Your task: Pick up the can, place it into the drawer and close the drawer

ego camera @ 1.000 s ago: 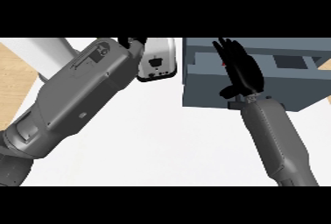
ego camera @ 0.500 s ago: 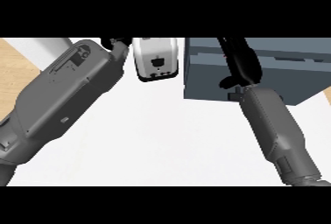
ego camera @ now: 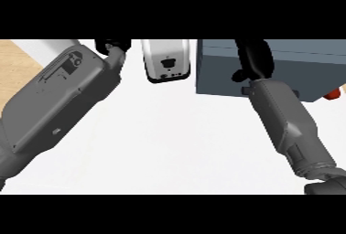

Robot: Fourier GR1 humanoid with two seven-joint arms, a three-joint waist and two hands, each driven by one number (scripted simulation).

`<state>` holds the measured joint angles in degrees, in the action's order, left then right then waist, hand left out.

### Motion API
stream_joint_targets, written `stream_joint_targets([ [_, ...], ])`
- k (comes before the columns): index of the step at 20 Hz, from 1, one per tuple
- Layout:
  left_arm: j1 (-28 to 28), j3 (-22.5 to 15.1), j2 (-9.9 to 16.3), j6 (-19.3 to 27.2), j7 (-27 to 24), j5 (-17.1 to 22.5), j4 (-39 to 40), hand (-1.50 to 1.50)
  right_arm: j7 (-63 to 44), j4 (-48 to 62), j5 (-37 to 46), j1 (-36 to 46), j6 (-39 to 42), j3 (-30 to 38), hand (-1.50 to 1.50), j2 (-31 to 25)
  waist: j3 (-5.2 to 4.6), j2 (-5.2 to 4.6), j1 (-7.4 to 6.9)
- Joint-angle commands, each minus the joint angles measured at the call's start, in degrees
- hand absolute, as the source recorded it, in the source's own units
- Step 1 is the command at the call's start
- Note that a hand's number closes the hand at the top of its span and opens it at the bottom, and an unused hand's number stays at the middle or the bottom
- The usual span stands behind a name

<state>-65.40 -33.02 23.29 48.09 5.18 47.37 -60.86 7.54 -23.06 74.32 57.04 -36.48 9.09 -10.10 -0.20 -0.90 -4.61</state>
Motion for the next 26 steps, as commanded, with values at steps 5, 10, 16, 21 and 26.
stream_joint_targets([
  [5, 1.96, 0.33, 2.70, -0.60, 1.46, -1.29, -4.59, -1.50, 0.35, 7.38, 0.10, 5.77, -3.79, 2.35, -1.50, -3.03, 0.37, -1.02, -1.25],
  [10, 2.57, 1.15, 1.76, 0.73, 1.61, -1.57, -5.73, -1.50, -3.75, 9.43, 1.67, 11.68, -1.17, 1.90, -1.50, -3.58, 0.30, -1.18, -1.33],
  [16, 2.77, 0.66, 4.45, -0.54, 5.33, -1.19, -9.53, -1.50, 2.90, 11.74, -1.93, 13.24, 4.15, 4.70, -1.50, -4.34, 0.42, -1.22, -2.53],
  [21, 3.06, 0.47, 3.36, 0.67, 4.70, -1.86, -9.76, -1.50, 9.89, 10.98, -14.85, 14.52, 10.29, 15.96, -1.50, -0.42, 0.64, -1.10, -1.61],
  [26, 4.56, 0.89, 5.29, 0.03, 5.89, -1.57, -11.00, -1.50, 13.50, 10.79, -22.97, 15.62, 14.98, 23.82, -1.50, -0.88, 0.55, -0.86, -2.04],
])
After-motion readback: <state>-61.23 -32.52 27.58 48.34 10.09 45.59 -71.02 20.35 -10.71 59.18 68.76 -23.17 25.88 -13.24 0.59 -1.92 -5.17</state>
